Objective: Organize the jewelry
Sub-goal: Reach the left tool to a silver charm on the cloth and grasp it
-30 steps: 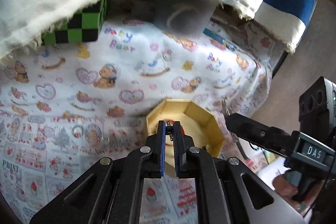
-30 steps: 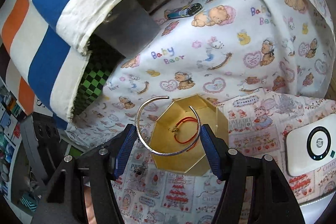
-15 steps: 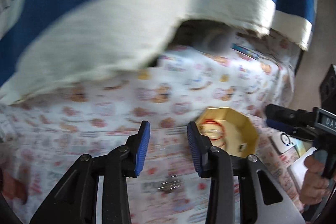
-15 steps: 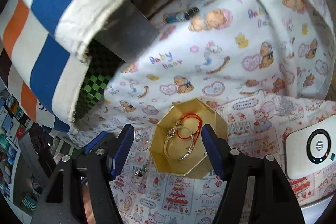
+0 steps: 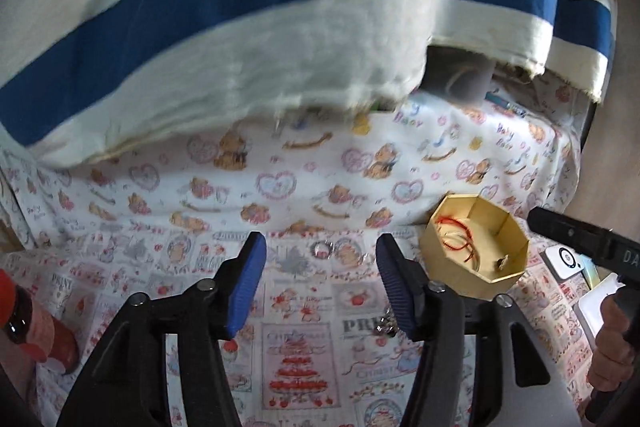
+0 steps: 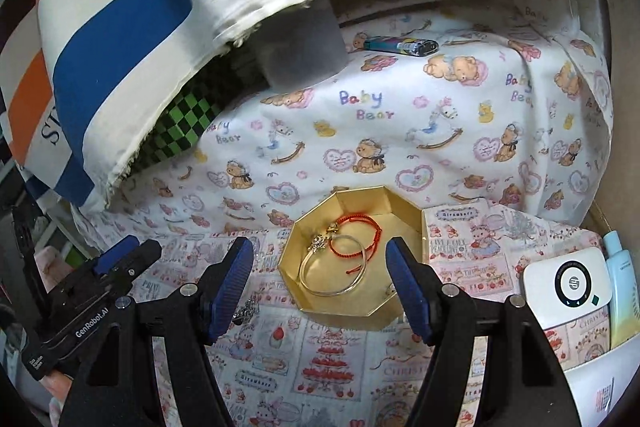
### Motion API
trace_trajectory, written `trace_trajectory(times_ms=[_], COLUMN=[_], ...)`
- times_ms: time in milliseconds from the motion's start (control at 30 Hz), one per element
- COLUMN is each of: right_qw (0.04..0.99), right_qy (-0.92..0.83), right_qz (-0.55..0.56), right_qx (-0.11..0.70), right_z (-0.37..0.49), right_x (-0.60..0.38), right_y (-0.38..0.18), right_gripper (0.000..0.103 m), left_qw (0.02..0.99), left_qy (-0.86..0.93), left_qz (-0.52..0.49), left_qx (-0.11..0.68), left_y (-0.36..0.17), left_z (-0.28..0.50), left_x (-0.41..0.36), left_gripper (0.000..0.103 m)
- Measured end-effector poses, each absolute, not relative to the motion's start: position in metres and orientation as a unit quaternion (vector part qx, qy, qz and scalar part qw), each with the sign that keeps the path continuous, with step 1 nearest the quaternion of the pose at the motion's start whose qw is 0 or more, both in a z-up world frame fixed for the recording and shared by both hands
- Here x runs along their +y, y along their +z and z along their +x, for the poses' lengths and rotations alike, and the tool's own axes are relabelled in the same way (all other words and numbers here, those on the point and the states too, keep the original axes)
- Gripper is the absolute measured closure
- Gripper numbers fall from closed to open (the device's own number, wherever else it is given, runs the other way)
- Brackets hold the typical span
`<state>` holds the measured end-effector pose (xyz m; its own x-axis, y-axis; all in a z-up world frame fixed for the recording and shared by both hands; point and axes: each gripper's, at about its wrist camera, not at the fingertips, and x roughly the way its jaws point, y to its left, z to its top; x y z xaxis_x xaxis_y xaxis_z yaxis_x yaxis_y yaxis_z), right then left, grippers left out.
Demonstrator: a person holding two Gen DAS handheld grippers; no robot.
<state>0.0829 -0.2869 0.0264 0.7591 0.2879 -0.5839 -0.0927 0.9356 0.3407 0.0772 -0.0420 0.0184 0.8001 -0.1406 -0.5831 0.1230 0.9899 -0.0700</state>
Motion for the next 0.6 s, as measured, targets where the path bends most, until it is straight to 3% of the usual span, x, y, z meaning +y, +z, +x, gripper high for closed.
trace_trajectory(times_ms=[200, 533, 567, 600], right_qw=[0.935, 0.936, 0.935, 0.935], right_qy=[0.084, 0.074, 0.074, 0.073], right_qz=[0.120, 0.103, 0.104, 0.106], right_qx=[0.322, 0.329, 0.330, 0.332], right_z=[0.078, 0.081, 0.082, 0.083], right_x=[-0.276, -0.267, -0.268, -0.268], right_y=[0.026, 0.017, 0.016, 0.015], right_gripper=[0.032, 0.032, 0.032, 0.032], left_qw=[0.944, 0.935, 0.932, 0.927], left_qy=[-0.055, -0.071, -0.081, -0.099], left_qz=[-0.027, -0.036, -0.044, -0.054], left_qx=[0.323, 0.345, 0.351, 0.357], left_y=[0.006, -0.005, -0.006, -0.008], left_z=[0.082, 0.091, 0.093, 0.097], left_x=[-0.036, -0.033, -0.032, -0.033], left_gripper=[0.039, 0.038, 0.040, 0.047])
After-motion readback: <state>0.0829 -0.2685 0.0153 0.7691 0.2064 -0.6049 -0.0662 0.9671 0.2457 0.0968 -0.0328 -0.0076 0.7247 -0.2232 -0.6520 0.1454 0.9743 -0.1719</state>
